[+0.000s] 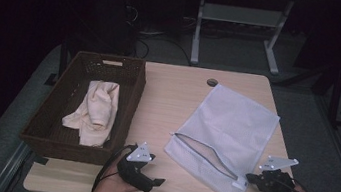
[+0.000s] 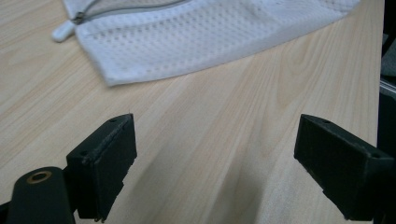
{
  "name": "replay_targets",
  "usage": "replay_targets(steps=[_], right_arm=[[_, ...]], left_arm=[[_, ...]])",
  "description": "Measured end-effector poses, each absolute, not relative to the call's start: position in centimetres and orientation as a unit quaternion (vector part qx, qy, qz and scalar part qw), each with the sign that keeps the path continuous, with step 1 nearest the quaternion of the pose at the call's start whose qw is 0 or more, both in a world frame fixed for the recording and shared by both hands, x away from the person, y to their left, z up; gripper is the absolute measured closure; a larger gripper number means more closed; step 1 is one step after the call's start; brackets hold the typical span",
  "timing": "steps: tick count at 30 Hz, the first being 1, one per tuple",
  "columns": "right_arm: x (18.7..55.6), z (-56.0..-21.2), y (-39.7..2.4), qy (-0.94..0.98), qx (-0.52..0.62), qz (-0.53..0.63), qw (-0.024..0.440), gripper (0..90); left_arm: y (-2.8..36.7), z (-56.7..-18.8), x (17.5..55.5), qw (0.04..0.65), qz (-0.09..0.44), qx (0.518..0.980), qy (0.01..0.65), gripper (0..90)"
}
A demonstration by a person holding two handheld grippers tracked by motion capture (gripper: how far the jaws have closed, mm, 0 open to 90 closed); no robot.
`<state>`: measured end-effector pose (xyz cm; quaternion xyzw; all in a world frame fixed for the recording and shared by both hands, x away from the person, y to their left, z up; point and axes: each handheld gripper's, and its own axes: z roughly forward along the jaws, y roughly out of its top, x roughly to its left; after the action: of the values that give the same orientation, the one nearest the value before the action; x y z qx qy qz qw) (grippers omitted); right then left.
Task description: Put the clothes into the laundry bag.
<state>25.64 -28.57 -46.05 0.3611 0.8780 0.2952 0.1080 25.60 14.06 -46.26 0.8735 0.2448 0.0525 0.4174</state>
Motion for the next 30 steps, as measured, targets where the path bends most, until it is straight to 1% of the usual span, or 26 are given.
replay_targets(steps=[3,13,15,17,20,21,23,24,26,30], right_arm=[[25.9,-46.1,-27.9,0.881,0.353,0.297,0.106,89.8],[26.2,-46.1,-22.9,0.900,0.294,0.308,0.086,89.8],[26.3,-45.9,-22.6,0.901,0.288,0.310,0.092,89.8],[26.4,-45.8,-22.8,0.898,0.291,0.315,0.093,89.8],[27.9,-45.2,-24.4,0.882,0.322,0.323,0.122,89.8],[29.0,-45.1,-25.3,0.872,0.338,0.325,0.139,89.9],[30.1,-45.1,-26.1,0.861,0.359,0.327,0.155,89.8],[30.1,-45.1,-26.1,0.861,0.359,0.327,0.155,89.8],[32.1,-45.3,-27.2,0.845,0.389,0.323,0.178,89.9],[33.6,-46.5,-28.1,0.839,0.415,0.304,0.178,89.9]], left_arm=[[14.1,-46.2,25.6,0.418,0.052,0.874,0.244,12.3],[14.1,-46.3,25.6,0.417,0.052,0.874,0.244,12.3],[14.1,-46.2,25.5,0.417,0.052,0.874,0.245,12.3],[14.1,-46.3,25.5,0.417,0.050,0.873,0.245,12.3],[14.1,-46.3,25.6,0.416,0.046,0.874,0.247,12.3],[14.1,-46.3,25.6,0.415,0.045,0.874,0.247,12.2],[14.1,-46.3,25.6,0.416,0.044,0.873,0.249,12.2],[14.1,-46.3,25.6,0.416,0.044,0.873,0.249,12.2],[14.1,-46.3,25.6,0.416,0.045,0.874,0.249,12.2],[14.2,-46.3,25.6,0.417,0.047,0.873,0.249,12.2]])
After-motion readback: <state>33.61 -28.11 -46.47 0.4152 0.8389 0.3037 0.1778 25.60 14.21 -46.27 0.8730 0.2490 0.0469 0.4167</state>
